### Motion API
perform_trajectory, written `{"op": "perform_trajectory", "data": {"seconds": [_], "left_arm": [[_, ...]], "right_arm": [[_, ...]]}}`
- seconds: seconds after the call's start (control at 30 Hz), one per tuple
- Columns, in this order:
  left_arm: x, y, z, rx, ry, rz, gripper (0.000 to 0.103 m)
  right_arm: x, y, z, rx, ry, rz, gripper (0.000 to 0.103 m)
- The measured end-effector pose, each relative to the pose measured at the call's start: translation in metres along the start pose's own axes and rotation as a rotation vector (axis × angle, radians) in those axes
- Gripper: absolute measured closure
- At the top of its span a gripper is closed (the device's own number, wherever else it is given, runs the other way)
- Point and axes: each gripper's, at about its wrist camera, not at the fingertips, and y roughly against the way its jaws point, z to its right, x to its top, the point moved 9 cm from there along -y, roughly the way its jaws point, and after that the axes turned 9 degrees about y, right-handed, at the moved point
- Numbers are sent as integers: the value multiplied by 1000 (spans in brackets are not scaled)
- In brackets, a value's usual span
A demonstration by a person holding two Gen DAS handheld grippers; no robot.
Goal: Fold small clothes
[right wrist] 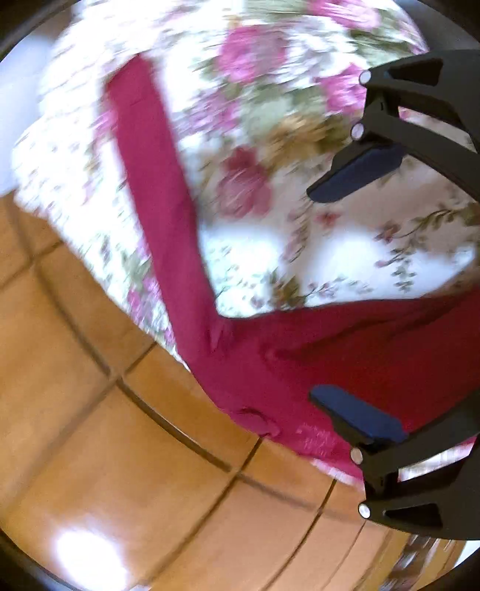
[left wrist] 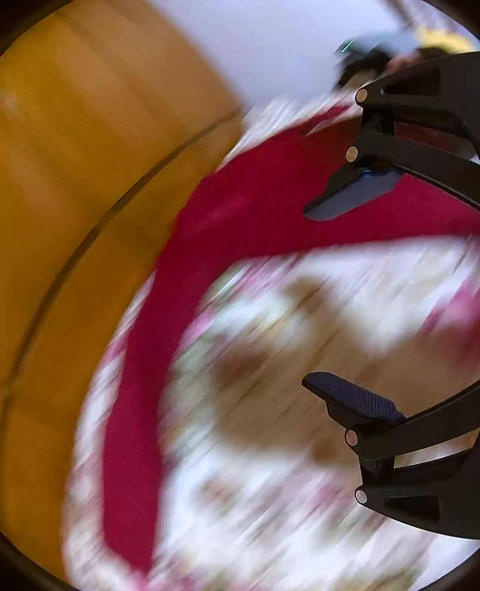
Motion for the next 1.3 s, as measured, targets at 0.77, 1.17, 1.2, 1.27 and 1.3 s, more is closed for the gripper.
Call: {"op": "perform_trajectory", "data": {"seconds": [0.77,1.17,1.2,1.27,1.3], "left_arm": [[-32,17,3,3,-33,-31,95],[-55,-4,-14,12,6,-78,95],[-56,-2,-10,4,-2,-87,95],[-64,2,-1,-22,-16,-107,95],[-66,4,5,-35,-23,-115,95]], "right_arm": [[-76,-18,-17,79,55,-202,53],[-104,-37,-51,118,224,-277,93],[-100,-33,-55,132,227,-258,93],[-85,-14,-65,181,234,-187,94],[-75,0,-67,198,238,-141,94]]}}
